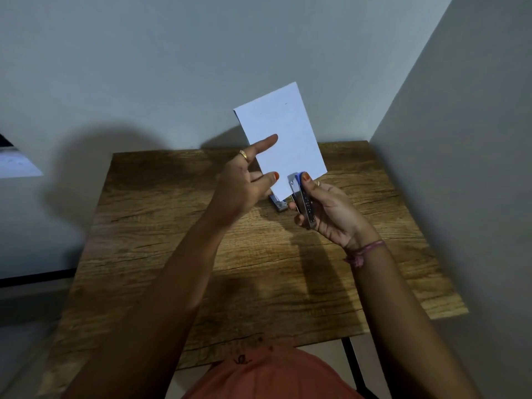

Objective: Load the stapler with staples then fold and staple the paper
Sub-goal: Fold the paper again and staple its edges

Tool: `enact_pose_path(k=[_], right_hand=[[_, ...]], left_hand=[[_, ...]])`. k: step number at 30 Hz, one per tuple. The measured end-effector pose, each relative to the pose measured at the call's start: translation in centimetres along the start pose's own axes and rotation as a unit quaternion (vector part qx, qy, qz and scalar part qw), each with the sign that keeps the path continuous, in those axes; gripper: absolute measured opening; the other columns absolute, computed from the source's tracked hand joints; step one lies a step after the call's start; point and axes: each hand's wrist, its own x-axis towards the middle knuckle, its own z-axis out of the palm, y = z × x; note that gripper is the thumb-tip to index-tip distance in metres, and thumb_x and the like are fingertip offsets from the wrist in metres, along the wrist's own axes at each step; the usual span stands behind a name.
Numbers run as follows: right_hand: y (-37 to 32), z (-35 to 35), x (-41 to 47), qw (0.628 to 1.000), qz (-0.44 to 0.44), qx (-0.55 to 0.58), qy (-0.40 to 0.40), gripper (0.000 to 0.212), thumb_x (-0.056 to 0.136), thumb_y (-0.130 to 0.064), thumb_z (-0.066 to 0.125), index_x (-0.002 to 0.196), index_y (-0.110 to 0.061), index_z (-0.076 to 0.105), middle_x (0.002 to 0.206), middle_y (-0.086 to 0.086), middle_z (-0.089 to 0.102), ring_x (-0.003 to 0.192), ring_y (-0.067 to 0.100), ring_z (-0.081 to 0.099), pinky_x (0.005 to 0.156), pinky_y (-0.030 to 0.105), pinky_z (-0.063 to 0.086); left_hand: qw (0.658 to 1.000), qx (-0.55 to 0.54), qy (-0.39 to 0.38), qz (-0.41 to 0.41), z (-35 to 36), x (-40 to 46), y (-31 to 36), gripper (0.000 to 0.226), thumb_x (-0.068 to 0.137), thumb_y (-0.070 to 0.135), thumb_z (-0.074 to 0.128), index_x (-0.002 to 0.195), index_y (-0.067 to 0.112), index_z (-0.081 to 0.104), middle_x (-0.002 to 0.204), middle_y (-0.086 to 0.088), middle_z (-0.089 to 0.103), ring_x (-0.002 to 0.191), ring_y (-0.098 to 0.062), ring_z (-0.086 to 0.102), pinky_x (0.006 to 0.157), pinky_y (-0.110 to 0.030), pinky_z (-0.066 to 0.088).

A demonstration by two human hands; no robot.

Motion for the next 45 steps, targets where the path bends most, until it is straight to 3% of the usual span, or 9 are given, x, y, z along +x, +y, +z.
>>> enact_pose_path(k=[6, 10, 13, 17, 20, 25, 32, 37, 45], right_hand=[[0.4, 0.4, -0.1, 1.0, 0.005, 0.005, 0.025, 0.018, 0.075, -0.028, 0.067, 0.078, -0.011, 0.072, 0.073, 0.012, 0.068, 0.06, 0.014, 0.064, 0.054, 0.024, 0.054], [0.7, 0.2, 0.1, 0.999, -0.005, 0.018, 0.039, 0.014, 0.073, -0.028, 0.068, 0.072, -0.016, 0.074, 0.073, 0.007, 0.07, 0.064, 0.013, 0.066, 0.058, 0.024, 0.055], [0.8, 0.1, 0.4, 0.999, -0.018, 0.015, 0.041, 0.014, 0.074, -0.029, 0.068, 0.069, -0.019, 0.075, 0.072, 0.005, 0.072, 0.063, 0.012, 0.067, 0.06, 0.023, 0.056], [0.9, 0.1, 0.8, 0.998, -0.03, 0.023, 0.04, 0.011, 0.075, -0.026, 0.068, 0.074, -0.017, 0.074, 0.082, 0.005, 0.07, 0.071, 0.013, 0.066, 0.066, 0.026, 0.055], [1.1, 0.3, 1.0, 0.998, -0.032, 0.03, 0.051, 0.011, 0.078, -0.019, 0.066, 0.082, -0.01, 0.062, 0.087, 0.01, 0.063, 0.076, 0.017, 0.062, 0.071, 0.032, 0.055], [0.9, 1.2, 0.9, 0.998, -0.04, 0.002, 0.054, 0.012, 0.093, -0.012, 0.053, 0.089, -0.009, 0.065, 0.069, 0.005, 0.065, 0.057, 0.012, 0.063, 0.045, 0.02, 0.049], [1.2, 2.7, 1.5, 0.992, -0.083, -0.019, 0.09, 0.018, 0.091, -0.013, 0.057, 0.082, -0.016, 0.071, 0.075, 0.004, 0.067, 0.064, 0.015, 0.061, 0.053, 0.025, 0.039], [1.0, 2.8, 1.8, 0.993, -0.101, 0.003, 0.061, 0.014, 0.091, -0.011, 0.058, 0.087, -0.015, 0.071, 0.073, -0.002, 0.072, 0.068, 0.009, 0.067, 0.055, 0.021, 0.051], [0.7, 2.5, 1.5, 0.997, -0.063, -0.033, 0.035, 0.021, 0.076, -0.031, 0.07, 0.073, -0.014, 0.059, 0.074, 0.007, 0.069, 0.069, 0.019, 0.058, 0.061, 0.031, 0.042]], left_hand=[[0.999, 0.017, -0.021, 0.019, 0.0, -0.2, 0.1, 0.06, 0.088, 0.0, 0.06, 0.133, 0.038, 0.048, 0.106, 0.023, 0.07, 0.103, -0.051, 0.06, 0.08, -0.076, 0.043], [0.998, -0.022, 0.003, 0.063, 0.5, -0.2, 0.1, 0.093, 0.082, 0.001, 0.067, 0.149, 0.033, 0.012, 0.135, 0.01, 0.055, 0.12, -0.02, 0.058, 0.093, -0.043, 0.053], [0.993, -0.083, 0.074, 0.03, 1.3, -0.3, -0.7, 0.113, 0.078, 0.008, 0.072, 0.148, 0.034, -0.013, 0.141, -0.013, 0.05, 0.119, -0.018, 0.059, 0.099, -0.042, 0.049], [0.986, -0.125, 0.073, -0.08, 3.1, -1.1, -2.5, 0.07, 0.062, 0.034, 0.082, 0.125, 0.018, 0.054, 0.109, 0.0, 0.072, 0.104, -0.018, 0.067, 0.09, -0.041, 0.053], [0.984, -0.124, 0.091, -0.094, 4.5, -1.1, -2.8, 0.045, 0.057, 0.041, 0.085, 0.093, 0.019, 0.071, 0.093, -0.004, 0.075, 0.081, -0.023, 0.068, 0.071, -0.041, 0.054], [0.974, -0.158, 0.143, -0.075, 5.0, -0.7, -2.8, 0.042, 0.063, 0.034, 0.085, 0.099, 0.015, 0.073, 0.101, -0.008, 0.075, 0.096, -0.029, 0.07, 0.077, -0.042, 0.054], [0.963, -0.183, 0.181, -0.076, 5.1, -0.6, -2.0, 0.028, 0.062, 0.027, 0.082, 0.087, 0.017, 0.076, 0.095, -0.006, 0.075, 0.093, -0.023, 0.069, 0.085, -0.042, 0.052], [0.963, -0.228, 0.101, -0.1, 3.7, -0.3, -1.1, 0.022, 0.083, 0.012, 0.07, 0.105, 0.01, 0.068, 0.107, -0.009, 0.073, 0.103, -0.024, 0.068, 0.085, -0.035, 0.056], [0.966, -0.22, 0.081, -0.11, 0.9, 0.7, 0.8, 0.022, 0.097, 0.02, 0.051, 0.117, 0.015, 0.059, 0.116, -0.007, 0.07, 0.106, -0.026, 0.067, 0.086, -0.044, 0.056]])
